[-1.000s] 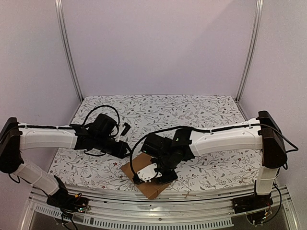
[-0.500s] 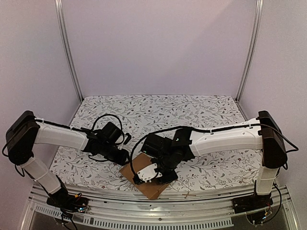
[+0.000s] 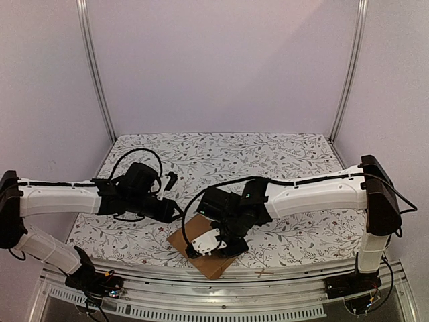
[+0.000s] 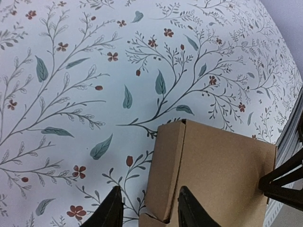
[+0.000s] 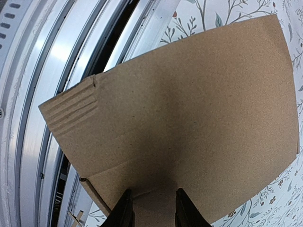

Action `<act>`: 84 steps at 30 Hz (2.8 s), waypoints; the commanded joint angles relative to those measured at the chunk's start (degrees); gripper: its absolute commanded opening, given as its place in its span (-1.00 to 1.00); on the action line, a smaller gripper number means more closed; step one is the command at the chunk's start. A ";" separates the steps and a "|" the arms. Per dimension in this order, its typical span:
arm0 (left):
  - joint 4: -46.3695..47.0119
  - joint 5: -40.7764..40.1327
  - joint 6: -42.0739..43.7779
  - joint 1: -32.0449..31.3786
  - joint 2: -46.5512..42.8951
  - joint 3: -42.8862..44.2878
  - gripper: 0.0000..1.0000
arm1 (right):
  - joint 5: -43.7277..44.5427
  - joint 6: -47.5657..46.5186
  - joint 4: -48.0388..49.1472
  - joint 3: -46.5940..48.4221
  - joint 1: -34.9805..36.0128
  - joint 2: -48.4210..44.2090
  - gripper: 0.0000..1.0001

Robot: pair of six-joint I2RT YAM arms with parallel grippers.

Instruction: Fold the paper box

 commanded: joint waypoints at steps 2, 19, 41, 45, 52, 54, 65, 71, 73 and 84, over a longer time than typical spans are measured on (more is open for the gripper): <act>-0.77 3.05 -0.62 -2.00 6.64 -1.69 -0.22 | 1.99 0.07 -0.78 -1.20 0.24 0.88 -0.44; 3.02 -2.91 0.18 -3.35 6.04 -1.47 -0.27 | 2.56 0.16 -0.97 -1.71 0.22 0.67 -0.44; 6.61 0.47 -0.07 -3.48 11.41 -3.44 -0.28 | 2.79 0.16 -2.02 -0.44 0.31 0.91 -0.44; 6.72 -0.81 0.25 -4.54 13.16 -3.37 -0.29 | 2.95 0.19 -1.99 -0.66 0.27 0.82 -0.44; 1.29 -5.69 0.99 -6.67 17.38 0.90 -0.34 | 3.02 0.29 -2.14 -0.42 0.26 0.97 -0.44; 0.40 -5.86 0.93 -6.93 18.30 1.98 -0.35 | 3.95 0.54 -2.36 -0.27 0.20 0.32 -0.44; -4.74 -8.10 2.90 -7.07 17.59 13.43 -0.24 | 4.94 1.13 -6.81 0.09 -1.85 -8.67 -0.42; -7.08 -16.68 5.71 -8.81 6.53 17.05 -0.10 | -1.77 3.68 -6.67 -0.06 -8.33 -10.93 -0.42; -7.90 -18.59 3.84 -8.97 2.69 15.19 -0.09 | -4.96 5.12 -5.80 -0.33 -11.04 -10.72 -0.42; -7.76 -23.63 -15.35 -14.97 -19.44 -10.96 -0.39 | -12.37 8.69 0.03 -4.72 -16.08 -7.86 -0.52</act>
